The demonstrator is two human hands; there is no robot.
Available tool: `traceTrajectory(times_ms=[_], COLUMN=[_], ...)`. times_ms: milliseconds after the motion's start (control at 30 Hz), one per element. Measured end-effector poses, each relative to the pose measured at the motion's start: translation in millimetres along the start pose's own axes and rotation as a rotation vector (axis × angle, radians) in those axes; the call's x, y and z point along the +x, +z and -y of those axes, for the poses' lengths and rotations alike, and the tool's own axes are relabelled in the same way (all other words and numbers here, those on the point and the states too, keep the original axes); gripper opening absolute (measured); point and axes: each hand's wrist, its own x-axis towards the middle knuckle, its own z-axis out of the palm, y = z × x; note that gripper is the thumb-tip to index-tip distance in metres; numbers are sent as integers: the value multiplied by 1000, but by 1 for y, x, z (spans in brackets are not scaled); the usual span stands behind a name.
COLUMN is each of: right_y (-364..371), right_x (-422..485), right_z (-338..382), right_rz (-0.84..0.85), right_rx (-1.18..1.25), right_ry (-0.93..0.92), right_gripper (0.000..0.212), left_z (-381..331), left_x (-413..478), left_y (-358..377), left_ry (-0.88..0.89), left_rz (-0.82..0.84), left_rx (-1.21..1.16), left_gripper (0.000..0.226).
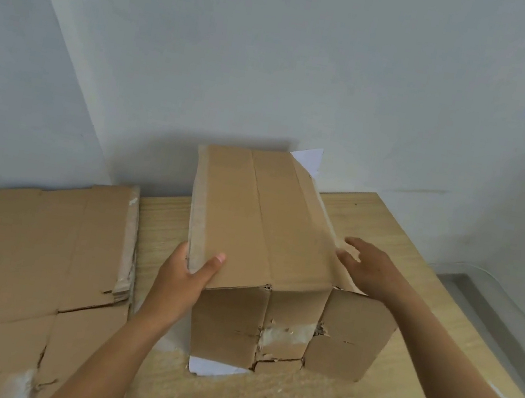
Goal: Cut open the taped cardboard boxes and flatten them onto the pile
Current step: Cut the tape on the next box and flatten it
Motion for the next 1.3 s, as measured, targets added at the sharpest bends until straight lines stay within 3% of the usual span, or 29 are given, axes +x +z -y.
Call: traceTrajectory(times_ms=[167,300,433,600,733,867,1300], right_y=[-7,-8,-13,-19,-6,7,-22], right_x=[0,10,12,-2,-19,-25,-30], right_z=[-32,-31,-36,-47,-47,-47,-54], right_rz=[244,264,185,-69,-264,-383,-350], right_rx=[53,126,257,538,525,468,507], right_ry=[209,212,155,32,-115,-151,-174], right_gripper=[71,70,37,29,42,54,38], left_z=[2,2,2,-1,-6,-9,-2], left_x=[2,3,5,5,5,7,-32], left_y=[7,11,12,22,31,36,41], left_ry=[50,44,26,25,27,30,25], left_rz=[-53,-97,-153,-239,-294,-319,-477], left_rx=[54,77,98,134,172,238,208], left_gripper=[28,24,30,28,39,50,54])
